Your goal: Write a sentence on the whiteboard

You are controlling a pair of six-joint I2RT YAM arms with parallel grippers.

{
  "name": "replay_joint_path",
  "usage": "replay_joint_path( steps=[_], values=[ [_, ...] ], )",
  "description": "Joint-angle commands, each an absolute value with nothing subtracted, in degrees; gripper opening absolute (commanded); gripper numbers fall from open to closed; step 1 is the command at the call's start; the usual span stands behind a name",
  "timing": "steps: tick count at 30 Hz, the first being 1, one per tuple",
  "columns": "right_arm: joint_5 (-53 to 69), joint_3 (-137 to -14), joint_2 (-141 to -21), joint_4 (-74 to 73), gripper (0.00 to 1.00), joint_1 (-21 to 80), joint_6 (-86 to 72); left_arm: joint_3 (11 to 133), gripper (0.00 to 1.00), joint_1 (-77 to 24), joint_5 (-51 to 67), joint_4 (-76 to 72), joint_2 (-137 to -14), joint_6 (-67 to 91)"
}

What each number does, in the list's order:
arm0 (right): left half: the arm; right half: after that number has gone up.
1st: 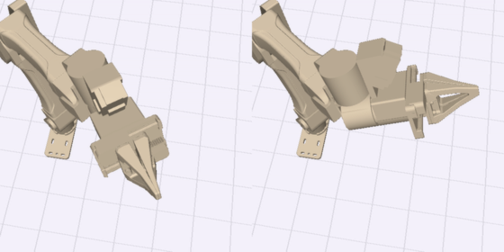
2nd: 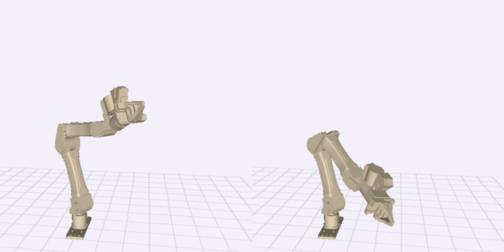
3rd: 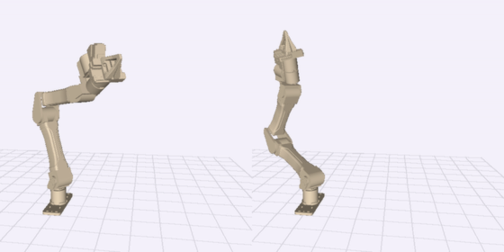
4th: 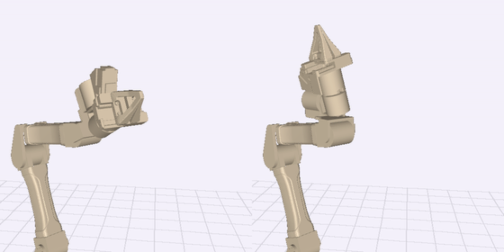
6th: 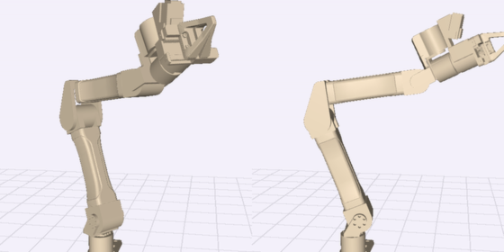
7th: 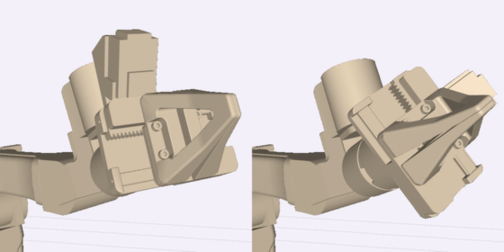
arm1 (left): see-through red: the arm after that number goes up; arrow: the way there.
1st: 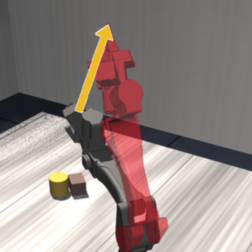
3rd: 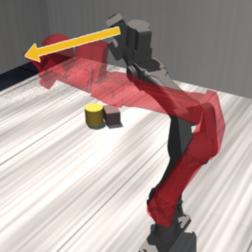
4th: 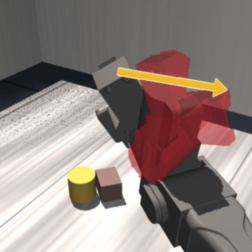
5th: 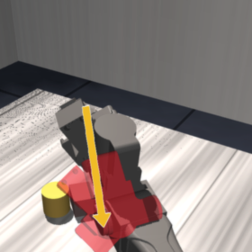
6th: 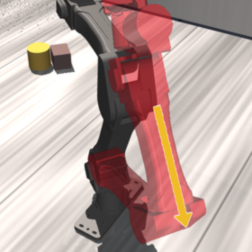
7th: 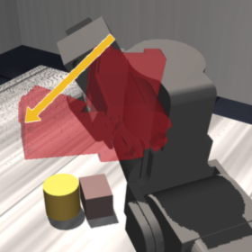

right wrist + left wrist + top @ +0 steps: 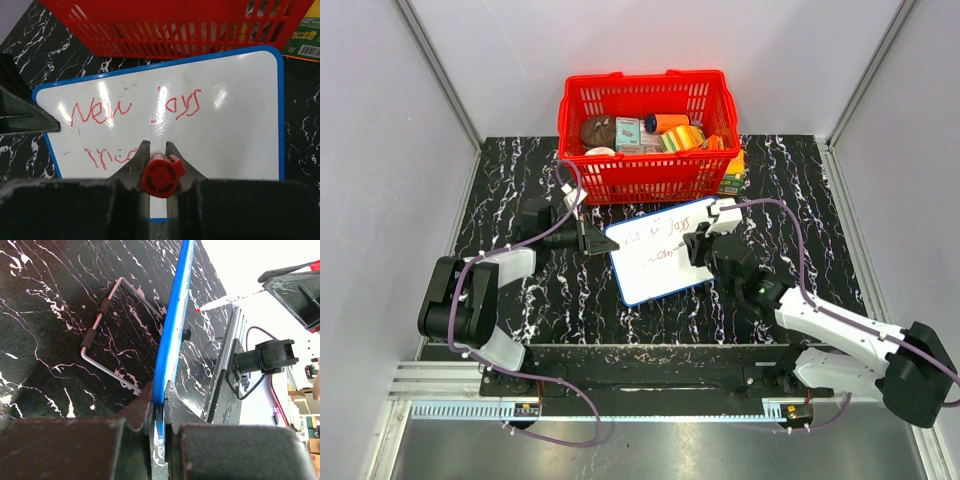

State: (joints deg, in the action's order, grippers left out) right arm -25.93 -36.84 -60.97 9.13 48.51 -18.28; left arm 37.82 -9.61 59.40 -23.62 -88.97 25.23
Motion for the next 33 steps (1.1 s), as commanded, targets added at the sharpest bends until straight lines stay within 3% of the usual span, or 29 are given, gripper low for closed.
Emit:
replay_joint_path(
  steps=[1,33],
  values=[
    [-26.7,-39.2,-62.9,11.6,0.0,47.0,-17.2,37.2,0.0,-10.2,52.5,-23.6,-88.6,18.7],
    [-24.3,-38.5,-65.0,12.7,0.0,45.5,-18.0,37.2,0.0,-10.2,52.4,-23.6,-88.6,18.6]
  ],
)
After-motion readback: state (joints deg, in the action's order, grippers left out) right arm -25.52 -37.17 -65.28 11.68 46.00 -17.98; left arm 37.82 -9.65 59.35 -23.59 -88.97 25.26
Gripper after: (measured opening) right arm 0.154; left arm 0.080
